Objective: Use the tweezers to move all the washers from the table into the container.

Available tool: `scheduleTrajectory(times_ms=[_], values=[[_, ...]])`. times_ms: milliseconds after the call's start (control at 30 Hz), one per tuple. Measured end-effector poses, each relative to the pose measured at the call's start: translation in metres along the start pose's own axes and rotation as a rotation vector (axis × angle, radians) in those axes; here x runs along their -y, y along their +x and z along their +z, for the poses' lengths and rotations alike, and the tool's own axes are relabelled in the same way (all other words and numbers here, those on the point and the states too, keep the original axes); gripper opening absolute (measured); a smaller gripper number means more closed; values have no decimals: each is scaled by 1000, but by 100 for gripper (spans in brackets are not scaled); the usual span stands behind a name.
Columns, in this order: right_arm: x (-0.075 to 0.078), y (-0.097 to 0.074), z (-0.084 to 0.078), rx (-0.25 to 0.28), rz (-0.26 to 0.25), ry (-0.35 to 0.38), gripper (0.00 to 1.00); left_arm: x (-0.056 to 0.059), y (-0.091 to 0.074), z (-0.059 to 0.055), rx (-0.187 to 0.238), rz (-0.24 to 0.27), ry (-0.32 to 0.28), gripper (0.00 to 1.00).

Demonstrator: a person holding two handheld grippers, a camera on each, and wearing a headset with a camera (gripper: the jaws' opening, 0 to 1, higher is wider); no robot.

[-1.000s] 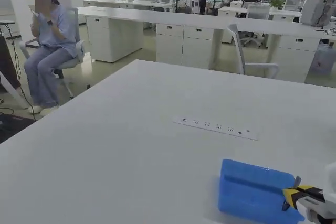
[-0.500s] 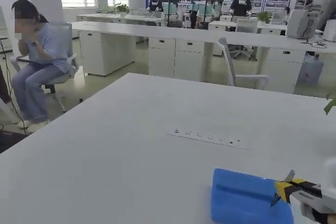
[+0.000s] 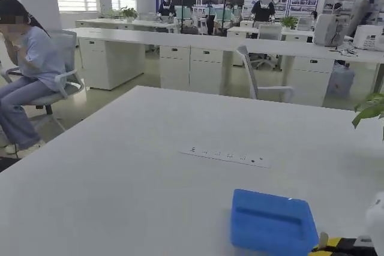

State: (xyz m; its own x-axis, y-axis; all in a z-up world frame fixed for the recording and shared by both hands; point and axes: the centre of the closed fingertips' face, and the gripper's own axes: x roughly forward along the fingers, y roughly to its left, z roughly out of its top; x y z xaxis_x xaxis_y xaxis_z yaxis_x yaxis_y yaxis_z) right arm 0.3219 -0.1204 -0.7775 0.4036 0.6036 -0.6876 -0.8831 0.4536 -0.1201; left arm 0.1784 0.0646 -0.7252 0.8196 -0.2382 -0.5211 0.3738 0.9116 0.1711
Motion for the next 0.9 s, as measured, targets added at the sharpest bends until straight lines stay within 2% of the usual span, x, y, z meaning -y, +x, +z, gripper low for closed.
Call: scheduleTrajectory(times_ms=[67, 133, 167, 233, 300, 433, 667, 800, 900], values=[[-9, 0, -11, -50, 32, -15, 2, -1, -2, -3, -2, 6, -9, 20], [-13, 2, -15, -70, 41, -45, 2, -2, -4, -6, -4, 11, -26, 19], [-20, 3, -20, -110, 74, -79, 2, -2, -4, -7, -3, 11, -33, 19], [-30, 6, -25, -161, 106, -156, 2, -3, -6, -8, 4, 13, -47, 19], [-37, 12, -29, -207, 127, -228, 1, -3, -7, -8, 8, 9, -55, 22], [-51, 23, -35, -282, 183, -316, 1, -4, -11, -6, 29, 9, -74, 31], [-72, 40, -31, -295, 249, -370, 2, -7, -12, -3, 53, 22, -96, 57], [-74, 51, -31, -301, 256, -410, 2, -10, -13, -6, 46, 33, -98, 58], [-73, 63, -35, -326, 268, -445, 2, -10, -14, -8, 42, 36, -100, 58]])
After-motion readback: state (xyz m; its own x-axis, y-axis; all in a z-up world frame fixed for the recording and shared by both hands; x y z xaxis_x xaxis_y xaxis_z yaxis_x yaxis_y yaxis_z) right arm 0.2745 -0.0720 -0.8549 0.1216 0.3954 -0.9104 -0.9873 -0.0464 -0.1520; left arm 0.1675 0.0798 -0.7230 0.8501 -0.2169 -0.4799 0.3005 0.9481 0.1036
